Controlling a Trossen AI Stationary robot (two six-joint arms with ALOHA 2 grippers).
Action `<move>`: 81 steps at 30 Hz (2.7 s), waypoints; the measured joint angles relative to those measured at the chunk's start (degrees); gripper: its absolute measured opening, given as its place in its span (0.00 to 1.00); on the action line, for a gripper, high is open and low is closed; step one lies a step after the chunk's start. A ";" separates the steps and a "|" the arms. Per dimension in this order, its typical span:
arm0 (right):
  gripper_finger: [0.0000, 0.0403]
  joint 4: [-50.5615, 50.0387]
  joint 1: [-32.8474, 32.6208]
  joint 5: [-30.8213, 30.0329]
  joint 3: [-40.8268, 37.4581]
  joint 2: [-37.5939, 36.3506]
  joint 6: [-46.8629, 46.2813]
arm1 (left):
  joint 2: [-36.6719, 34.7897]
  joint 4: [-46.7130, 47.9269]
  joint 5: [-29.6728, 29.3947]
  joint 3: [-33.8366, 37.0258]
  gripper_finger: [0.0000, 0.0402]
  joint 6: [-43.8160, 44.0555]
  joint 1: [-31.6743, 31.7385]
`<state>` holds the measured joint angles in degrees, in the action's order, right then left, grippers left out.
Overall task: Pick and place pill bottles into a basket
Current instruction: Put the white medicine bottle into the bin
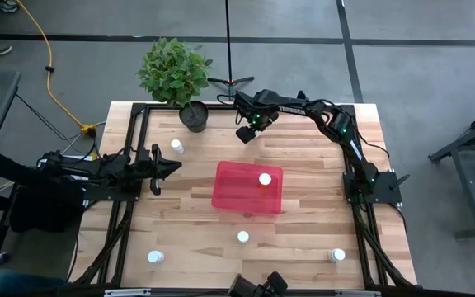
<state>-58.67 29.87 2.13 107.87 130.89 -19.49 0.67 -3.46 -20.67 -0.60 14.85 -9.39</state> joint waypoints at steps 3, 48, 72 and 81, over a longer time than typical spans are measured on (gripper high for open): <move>0.52 0.00 0.00 0.14 0.00 0.00 0.00 | 0.01 0.00 0.00 0.00 0.14 0.00 0.00; 0.41 3.22 0.13 -1.55 0.00 -0.01 -3.58 | 0.02 0.00 0.26 0.00 0.14 0.00 0.00; 0.40 -0.36 0.11 1.30 0.02 -0.09 -1.06 | 0.02 0.00 0.26 -0.01 0.14 0.00 0.00; 0.41 -3.22 -0.04 2.74 0.02 -1.09 0.43 | 0.01 0.02 0.26 -0.02 0.14 0.00 0.00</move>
<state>-61.90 29.82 4.87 107.90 129.80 -19.06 0.68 -3.44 -20.40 -0.62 14.85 -9.39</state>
